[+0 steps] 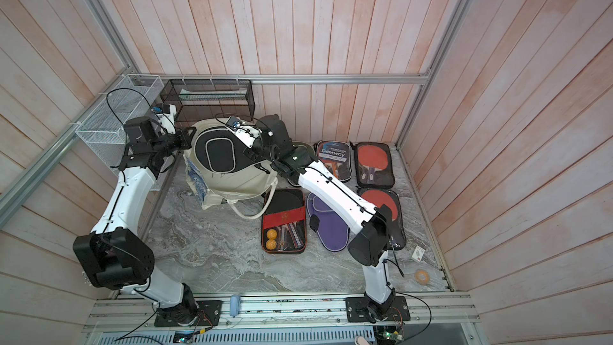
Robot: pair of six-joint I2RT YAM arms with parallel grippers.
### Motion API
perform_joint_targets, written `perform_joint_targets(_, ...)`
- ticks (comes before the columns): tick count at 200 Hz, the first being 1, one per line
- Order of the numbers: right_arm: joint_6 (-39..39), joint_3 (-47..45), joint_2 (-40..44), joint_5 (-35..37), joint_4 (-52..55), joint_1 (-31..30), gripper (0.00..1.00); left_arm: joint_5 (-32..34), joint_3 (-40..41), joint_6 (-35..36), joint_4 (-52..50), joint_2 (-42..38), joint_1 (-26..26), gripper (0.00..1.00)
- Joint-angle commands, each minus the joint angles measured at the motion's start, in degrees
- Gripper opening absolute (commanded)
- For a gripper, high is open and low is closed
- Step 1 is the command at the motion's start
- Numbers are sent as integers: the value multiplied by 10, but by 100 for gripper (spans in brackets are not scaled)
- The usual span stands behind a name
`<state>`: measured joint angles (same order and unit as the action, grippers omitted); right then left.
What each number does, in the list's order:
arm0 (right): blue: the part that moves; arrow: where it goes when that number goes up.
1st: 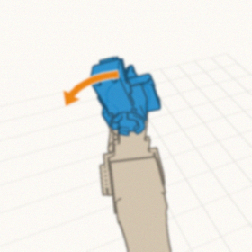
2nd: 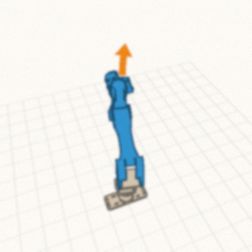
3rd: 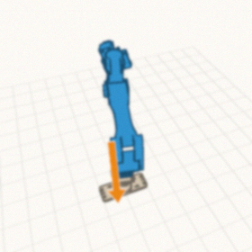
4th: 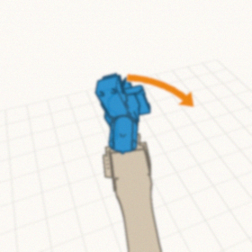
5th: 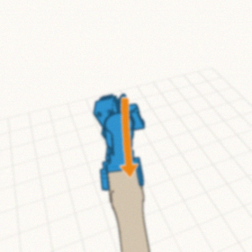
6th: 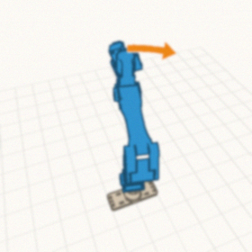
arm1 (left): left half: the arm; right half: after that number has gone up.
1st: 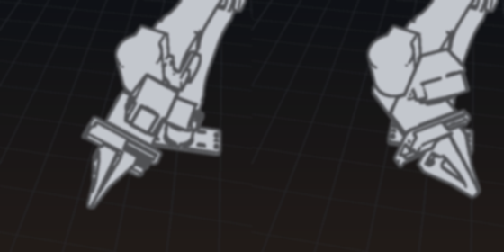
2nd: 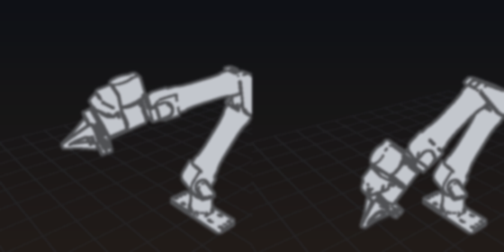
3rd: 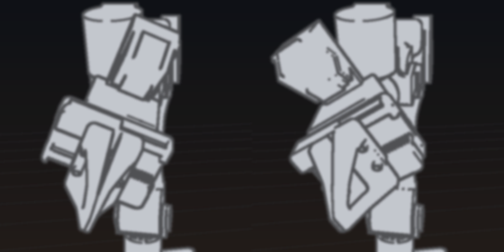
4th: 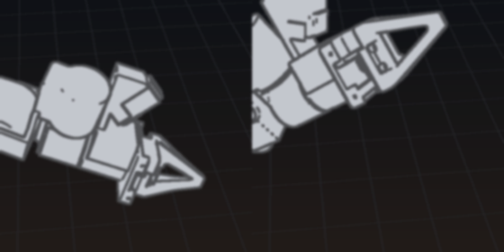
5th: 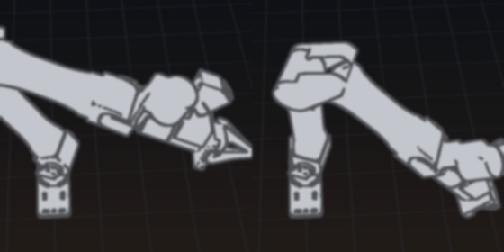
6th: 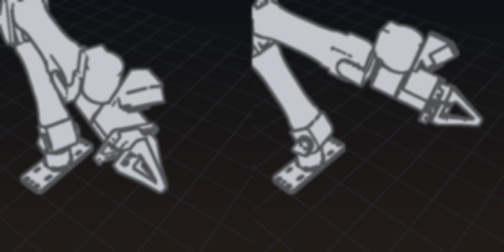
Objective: Remove the ping pong set from the canvas bag
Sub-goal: Pick up the ping pong set from the canvas bag.
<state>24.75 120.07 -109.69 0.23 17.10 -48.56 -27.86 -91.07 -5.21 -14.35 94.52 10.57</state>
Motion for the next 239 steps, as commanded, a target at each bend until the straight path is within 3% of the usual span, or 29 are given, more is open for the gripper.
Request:
perform_joint_targets(1,-35,-18,49,13,-47,12,0,34,-48,18,4,34,4,0)
perform_joint_targets(84,-64,-152,144,39,-76,24,0,15,-217,62,-18,193,4,0)
perform_joint_targets(161,-73,-140,132,29,-69,28,0,16,-383,68,-60,295,4,0)
perform_joint_targets(191,-92,-158,163,15,-56,28,0,19,-393,65,-59,292,4,0)
perform_joint_targets(239,-183,-307,297,-12,-40,26,0,32,-410,61,-65,301,7,0)
